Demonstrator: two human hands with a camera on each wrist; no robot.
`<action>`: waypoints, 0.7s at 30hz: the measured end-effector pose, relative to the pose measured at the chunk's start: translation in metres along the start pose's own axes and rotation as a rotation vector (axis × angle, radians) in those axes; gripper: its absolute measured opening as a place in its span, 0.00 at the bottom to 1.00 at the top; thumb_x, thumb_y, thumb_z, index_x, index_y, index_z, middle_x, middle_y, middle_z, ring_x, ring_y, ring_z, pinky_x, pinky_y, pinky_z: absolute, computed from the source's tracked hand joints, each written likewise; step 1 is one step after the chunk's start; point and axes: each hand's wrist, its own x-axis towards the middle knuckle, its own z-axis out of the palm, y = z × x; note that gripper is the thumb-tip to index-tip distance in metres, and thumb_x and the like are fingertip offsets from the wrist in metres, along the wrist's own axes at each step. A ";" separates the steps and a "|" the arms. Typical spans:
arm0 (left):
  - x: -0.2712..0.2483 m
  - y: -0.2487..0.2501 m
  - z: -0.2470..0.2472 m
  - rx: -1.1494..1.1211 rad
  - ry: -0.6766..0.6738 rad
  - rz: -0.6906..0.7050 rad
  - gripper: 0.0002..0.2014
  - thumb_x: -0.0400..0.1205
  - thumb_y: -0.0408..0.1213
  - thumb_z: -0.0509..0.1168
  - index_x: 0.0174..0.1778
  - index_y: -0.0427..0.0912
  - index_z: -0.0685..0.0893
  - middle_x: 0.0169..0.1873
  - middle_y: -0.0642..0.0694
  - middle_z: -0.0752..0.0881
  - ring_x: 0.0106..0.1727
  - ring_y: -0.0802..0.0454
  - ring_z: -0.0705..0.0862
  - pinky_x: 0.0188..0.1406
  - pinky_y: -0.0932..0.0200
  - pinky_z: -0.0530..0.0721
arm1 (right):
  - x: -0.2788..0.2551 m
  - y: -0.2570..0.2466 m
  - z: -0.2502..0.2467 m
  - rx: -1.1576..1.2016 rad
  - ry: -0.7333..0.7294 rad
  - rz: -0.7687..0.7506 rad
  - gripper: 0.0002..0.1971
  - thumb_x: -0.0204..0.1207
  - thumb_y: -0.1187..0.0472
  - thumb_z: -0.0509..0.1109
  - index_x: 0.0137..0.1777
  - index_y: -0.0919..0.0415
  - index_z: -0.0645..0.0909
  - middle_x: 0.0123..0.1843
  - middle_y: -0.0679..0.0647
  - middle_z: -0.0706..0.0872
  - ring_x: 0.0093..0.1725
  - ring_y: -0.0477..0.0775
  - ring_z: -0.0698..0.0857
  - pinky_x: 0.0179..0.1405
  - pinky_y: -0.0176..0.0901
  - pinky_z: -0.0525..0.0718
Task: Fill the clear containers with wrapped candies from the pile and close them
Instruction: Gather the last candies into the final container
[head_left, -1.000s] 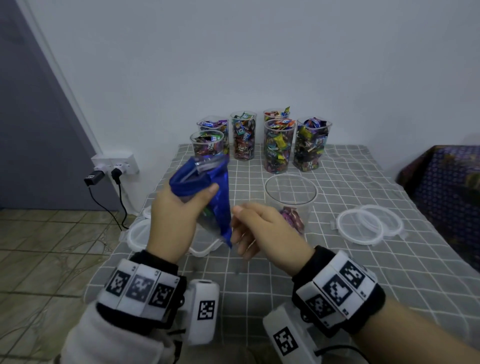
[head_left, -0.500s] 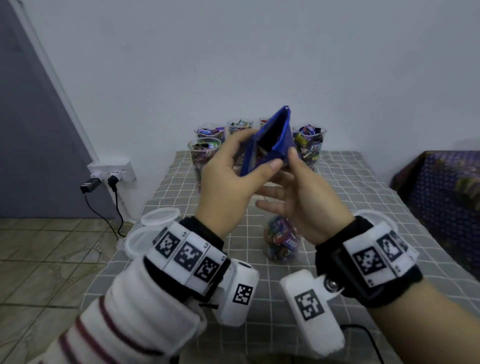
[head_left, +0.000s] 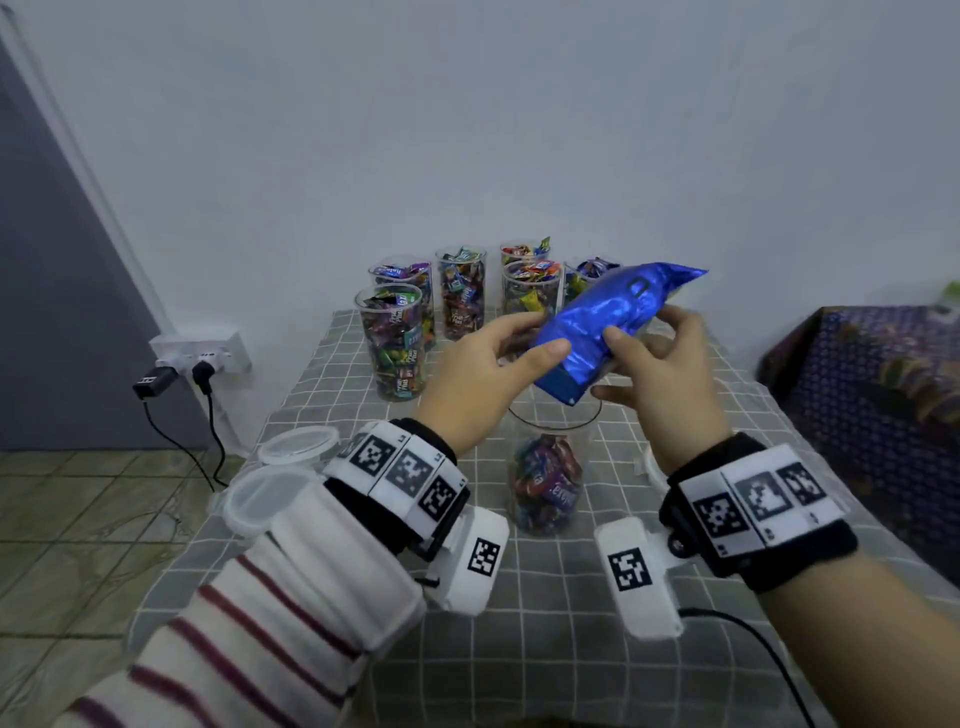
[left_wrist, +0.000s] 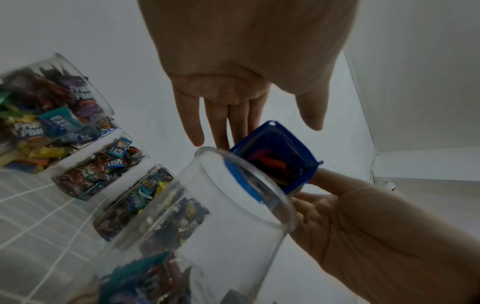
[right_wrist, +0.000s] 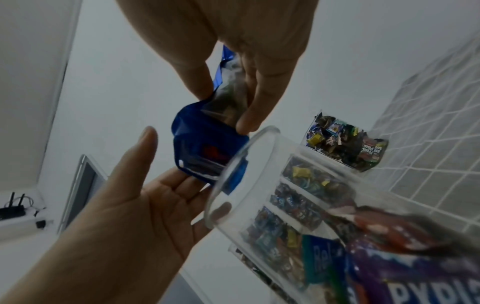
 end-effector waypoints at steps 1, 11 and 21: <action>0.000 -0.001 0.001 0.003 -0.010 -0.014 0.41 0.62 0.65 0.67 0.68 0.45 0.79 0.58 0.53 0.85 0.61 0.59 0.83 0.65 0.52 0.82 | 0.000 0.003 0.000 -0.019 -0.002 -0.005 0.18 0.80 0.68 0.65 0.64 0.55 0.63 0.48 0.59 0.82 0.41 0.51 0.84 0.28 0.37 0.86; 0.000 -0.005 0.002 0.158 -0.055 -0.039 0.25 0.75 0.42 0.74 0.69 0.48 0.79 0.56 0.56 0.85 0.59 0.63 0.82 0.58 0.69 0.78 | 0.001 0.016 0.001 -0.336 -0.020 -0.179 0.30 0.78 0.64 0.69 0.75 0.54 0.59 0.51 0.46 0.80 0.46 0.49 0.85 0.48 0.60 0.87; -0.003 -0.007 0.005 0.140 -0.041 -0.026 0.29 0.73 0.43 0.75 0.71 0.50 0.77 0.58 0.55 0.86 0.59 0.60 0.83 0.64 0.50 0.82 | -0.009 0.013 0.002 -0.555 -0.093 -0.368 0.31 0.76 0.64 0.70 0.76 0.55 0.60 0.52 0.40 0.76 0.55 0.49 0.81 0.52 0.43 0.78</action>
